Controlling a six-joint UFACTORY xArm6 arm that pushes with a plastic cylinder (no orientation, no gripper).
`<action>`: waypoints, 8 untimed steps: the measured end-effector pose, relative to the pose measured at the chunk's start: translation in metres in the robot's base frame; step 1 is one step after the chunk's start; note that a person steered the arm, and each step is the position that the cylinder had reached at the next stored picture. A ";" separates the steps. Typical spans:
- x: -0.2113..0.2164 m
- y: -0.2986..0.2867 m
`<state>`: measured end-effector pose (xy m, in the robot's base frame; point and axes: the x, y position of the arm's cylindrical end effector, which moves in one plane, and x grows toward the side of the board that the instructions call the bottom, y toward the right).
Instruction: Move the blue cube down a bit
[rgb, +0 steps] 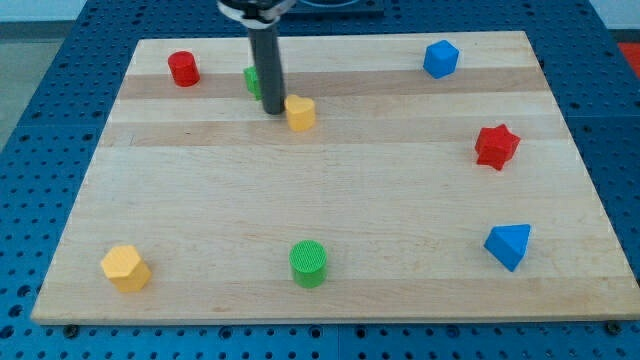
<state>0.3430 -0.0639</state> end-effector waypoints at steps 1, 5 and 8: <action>-0.045 0.009; -0.081 0.033; -0.121 0.231</action>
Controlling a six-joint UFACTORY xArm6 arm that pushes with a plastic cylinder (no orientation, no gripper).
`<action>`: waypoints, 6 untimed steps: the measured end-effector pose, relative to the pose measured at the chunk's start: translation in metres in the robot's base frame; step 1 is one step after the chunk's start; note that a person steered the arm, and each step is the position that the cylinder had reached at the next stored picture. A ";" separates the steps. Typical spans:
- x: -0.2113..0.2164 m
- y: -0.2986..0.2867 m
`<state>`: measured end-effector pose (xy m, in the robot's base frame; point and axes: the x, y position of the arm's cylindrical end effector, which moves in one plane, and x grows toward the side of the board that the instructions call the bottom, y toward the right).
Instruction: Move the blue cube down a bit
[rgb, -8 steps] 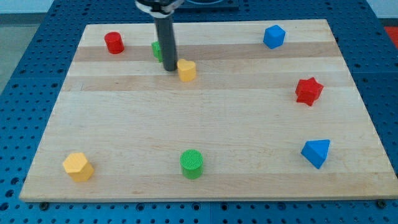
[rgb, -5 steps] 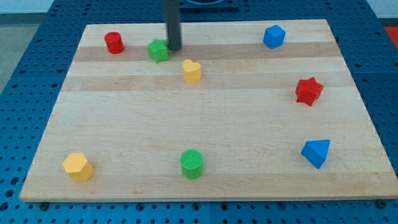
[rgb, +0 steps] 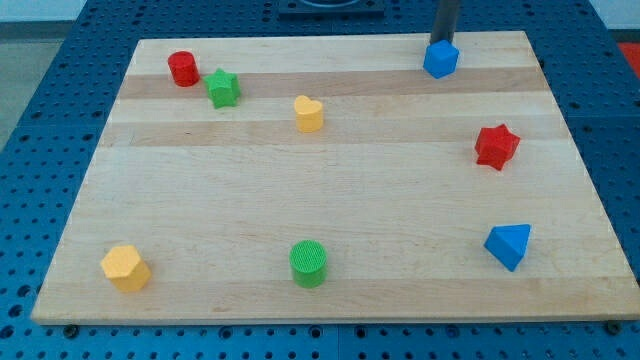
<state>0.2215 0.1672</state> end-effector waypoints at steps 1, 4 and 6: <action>0.041 -0.028; 0.033 -0.037; 0.059 -0.013</action>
<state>0.2803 0.1545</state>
